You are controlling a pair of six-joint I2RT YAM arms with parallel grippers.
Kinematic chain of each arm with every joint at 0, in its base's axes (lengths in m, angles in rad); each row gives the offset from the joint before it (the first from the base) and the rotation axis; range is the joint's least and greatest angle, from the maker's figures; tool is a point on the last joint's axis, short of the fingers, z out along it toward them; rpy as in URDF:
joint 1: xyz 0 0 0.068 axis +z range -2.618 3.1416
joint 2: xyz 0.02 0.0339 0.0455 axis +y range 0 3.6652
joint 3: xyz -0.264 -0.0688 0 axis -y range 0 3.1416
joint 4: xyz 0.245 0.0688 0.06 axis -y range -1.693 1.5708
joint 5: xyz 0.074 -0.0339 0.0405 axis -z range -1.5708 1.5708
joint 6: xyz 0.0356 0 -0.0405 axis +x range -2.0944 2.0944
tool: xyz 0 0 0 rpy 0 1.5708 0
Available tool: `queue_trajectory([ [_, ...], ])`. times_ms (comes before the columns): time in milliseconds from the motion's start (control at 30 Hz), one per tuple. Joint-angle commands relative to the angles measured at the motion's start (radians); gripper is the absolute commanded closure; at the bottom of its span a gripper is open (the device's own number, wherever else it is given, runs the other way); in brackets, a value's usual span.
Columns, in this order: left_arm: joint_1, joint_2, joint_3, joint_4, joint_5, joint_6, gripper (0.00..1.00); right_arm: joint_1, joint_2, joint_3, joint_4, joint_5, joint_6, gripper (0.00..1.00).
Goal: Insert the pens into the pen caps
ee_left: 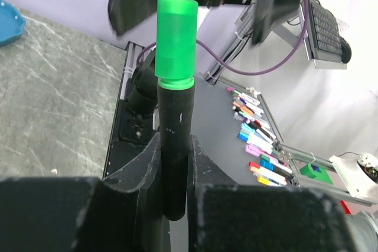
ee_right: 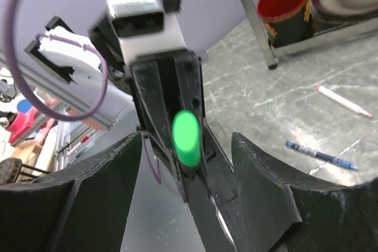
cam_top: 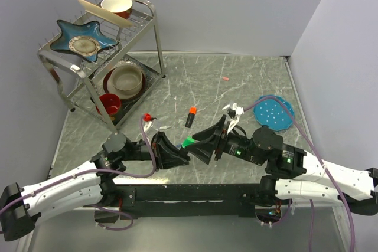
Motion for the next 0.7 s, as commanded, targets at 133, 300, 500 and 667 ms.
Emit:
queue_trajectory([
  [133,0.001,-0.017,-0.005,0.056,0.035,-0.011,0.99,0.004,0.042,0.108,-0.008,0.045,-0.052,0.33],
  [300,0.001,-0.018,-0.005,0.062,0.038,-0.009,0.99,0.002,0.062,0.097,0.004,0.021,-0.041,0.42],
  [500,0.002,0.006,0.005,0.065,0.031,-0.011,0.99,0.004,0.062,0.041,0.038,-0.042,-0.023,0.83],
  [667,0.001,0.028,0.048,0.004,-0.044,0.027,0.99,0.004,0.061,-0.051,0.081,-0.114,0.016,1.0],
])
